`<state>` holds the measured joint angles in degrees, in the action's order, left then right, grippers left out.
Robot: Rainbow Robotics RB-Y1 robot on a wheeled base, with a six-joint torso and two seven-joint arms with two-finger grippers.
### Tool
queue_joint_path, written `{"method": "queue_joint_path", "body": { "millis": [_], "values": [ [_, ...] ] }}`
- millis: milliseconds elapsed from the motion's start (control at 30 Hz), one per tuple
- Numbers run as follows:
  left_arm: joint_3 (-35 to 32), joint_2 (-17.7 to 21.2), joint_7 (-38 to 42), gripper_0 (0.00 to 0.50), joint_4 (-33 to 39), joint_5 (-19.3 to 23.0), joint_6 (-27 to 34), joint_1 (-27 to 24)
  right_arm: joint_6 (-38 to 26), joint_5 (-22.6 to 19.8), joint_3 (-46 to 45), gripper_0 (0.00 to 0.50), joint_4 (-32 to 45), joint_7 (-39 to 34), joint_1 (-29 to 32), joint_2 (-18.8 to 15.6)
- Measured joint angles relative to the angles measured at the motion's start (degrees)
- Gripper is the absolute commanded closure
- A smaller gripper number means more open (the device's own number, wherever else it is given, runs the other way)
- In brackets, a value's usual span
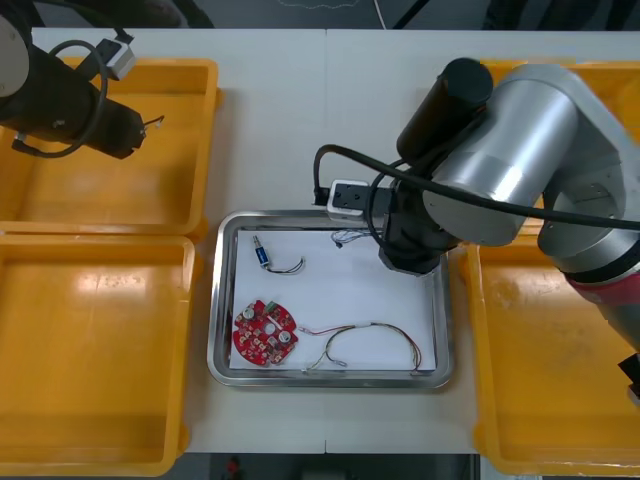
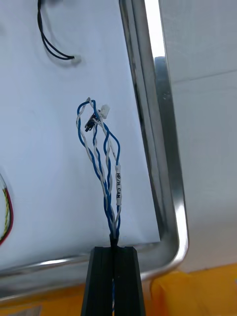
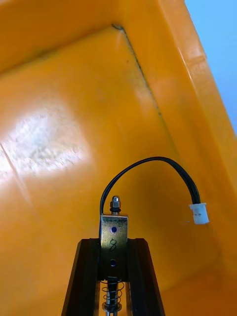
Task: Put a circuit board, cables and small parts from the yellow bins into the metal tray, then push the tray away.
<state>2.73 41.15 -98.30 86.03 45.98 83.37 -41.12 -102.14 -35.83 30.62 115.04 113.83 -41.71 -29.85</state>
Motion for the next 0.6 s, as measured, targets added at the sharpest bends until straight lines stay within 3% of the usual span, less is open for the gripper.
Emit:
{"method": "queue_joint_path", "body": {
  "millis": [200, 600],
  "values": [
    [-0.7, -0.1, 14.3, 0.5, 9.4, -2.7, 7.7, 2.9, 7.6, 2.5, 6.4, 0.5, -4.1, 0.0, -0.1, 0.5],
    [-0.8, -3.7, 16.9, 0.5, 22.0, -9.3, 21.3, 3.7, 15.4, 3.8, 12.8, 0.5, -12.5, 0.0, -0.1, 0.5]
  ]
}}
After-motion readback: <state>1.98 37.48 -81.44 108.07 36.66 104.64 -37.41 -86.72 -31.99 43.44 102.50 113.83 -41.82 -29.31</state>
